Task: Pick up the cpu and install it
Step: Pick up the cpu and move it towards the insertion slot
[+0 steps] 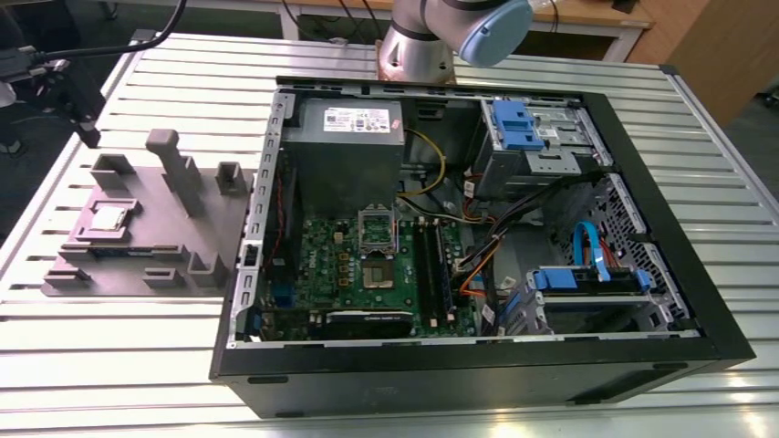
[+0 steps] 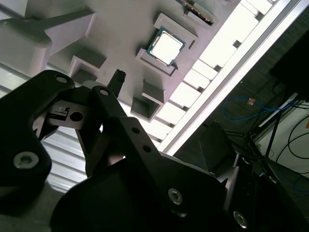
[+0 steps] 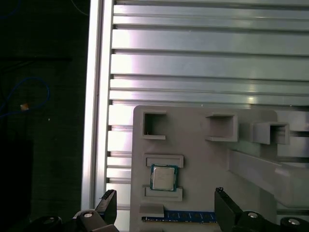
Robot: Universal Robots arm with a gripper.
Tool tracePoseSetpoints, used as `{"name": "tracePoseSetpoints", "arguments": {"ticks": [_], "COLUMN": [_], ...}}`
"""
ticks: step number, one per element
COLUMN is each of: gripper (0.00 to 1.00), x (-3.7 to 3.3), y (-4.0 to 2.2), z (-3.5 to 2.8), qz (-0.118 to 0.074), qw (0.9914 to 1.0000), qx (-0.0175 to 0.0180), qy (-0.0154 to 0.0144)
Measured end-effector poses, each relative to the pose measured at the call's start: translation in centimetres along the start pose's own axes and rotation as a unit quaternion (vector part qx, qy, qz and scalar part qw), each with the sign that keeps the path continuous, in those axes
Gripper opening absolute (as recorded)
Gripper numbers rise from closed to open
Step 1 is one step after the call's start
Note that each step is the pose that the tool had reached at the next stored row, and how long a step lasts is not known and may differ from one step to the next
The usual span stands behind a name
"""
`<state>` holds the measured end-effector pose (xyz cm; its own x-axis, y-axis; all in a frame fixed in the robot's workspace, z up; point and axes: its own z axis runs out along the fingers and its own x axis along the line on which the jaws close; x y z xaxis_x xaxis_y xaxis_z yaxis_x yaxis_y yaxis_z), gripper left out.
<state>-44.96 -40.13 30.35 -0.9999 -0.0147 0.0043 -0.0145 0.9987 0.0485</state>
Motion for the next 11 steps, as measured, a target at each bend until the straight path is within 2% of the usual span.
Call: {"name": "tracePoseSetpoints", "arguments": {"ticks": [11], "gripper": [0.88], "x": [0.00], "y": [-0.17], "z": [0.32], "qz": [0.000], "qw": [1.00000], "qx": [0.0000], "qy": [0.0000]}}
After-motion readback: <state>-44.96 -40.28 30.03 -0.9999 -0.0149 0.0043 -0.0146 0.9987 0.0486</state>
